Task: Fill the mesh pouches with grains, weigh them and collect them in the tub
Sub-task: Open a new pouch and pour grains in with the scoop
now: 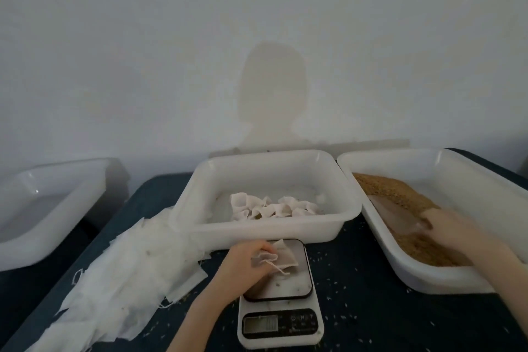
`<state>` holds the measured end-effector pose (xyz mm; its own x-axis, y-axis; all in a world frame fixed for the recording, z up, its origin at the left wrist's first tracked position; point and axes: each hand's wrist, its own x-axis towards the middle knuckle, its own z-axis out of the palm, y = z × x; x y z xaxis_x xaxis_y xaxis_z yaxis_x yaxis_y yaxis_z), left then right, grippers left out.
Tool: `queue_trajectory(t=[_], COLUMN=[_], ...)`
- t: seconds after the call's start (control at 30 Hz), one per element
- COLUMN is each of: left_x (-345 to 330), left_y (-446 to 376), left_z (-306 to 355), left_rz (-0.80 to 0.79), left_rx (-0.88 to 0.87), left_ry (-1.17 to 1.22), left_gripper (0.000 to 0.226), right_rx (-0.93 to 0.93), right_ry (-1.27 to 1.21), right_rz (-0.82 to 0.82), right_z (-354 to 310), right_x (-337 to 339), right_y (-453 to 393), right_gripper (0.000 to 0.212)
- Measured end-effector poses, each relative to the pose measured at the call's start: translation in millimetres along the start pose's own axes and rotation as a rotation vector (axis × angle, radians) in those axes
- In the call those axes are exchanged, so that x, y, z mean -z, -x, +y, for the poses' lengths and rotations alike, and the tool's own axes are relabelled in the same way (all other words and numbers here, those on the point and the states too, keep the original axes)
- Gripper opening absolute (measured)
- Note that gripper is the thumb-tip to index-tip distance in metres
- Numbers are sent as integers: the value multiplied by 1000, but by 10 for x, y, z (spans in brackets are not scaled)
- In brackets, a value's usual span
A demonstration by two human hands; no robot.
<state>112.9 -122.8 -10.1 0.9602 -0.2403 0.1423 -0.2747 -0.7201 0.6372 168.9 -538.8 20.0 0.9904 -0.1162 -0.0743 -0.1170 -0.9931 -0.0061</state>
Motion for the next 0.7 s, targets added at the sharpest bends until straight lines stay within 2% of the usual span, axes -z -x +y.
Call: queue_trajectory(t=[0.07, 0.13, 0.2, 0.27, 0.33, 0.4, 0.5, 0.6, 0.7], left_x=[48, 90, 128, 167, 180, 158, 93, 67, 64], left_y=[56, 88, 110, 142, 179, 220, 257, 260, 254], left_z=[-30, -80, -139, -188, -245, -314, -425, -484, -506], left_rz=[22, 25, 24, 46, 112, 220, 373, 495, 563], left_rx=[-22, -17, -11, -9, 0, 45, 155, 240, 299], left_ry=[125, 226, 356, 501, 634, 735, 818, 839, 875], left_gripper=[21, 25, 25, 22, 22, 20, 19, 27, 25], right_rx=[-15, -32, 25, 169, 365, 522, 614, 549, 409], right_ry=[29, 16, -104, -253, -363, -415, -501, -581, -680], right_rz=[13, 98, 297, 576, 740, 723, 676, 647, 617], right_z=[-57, -187, -449, -810, -1173, -1471, -1752, -1859, -1826], right_x=[67, 165, 302, 417, 460, 378, 41, -347, -608], right_y=[61, 149, 314, 539, 755, 884, 901, 837, 754], right_gripper=[17, 27, 32, 22, 14, 13, 13, 16, 15])
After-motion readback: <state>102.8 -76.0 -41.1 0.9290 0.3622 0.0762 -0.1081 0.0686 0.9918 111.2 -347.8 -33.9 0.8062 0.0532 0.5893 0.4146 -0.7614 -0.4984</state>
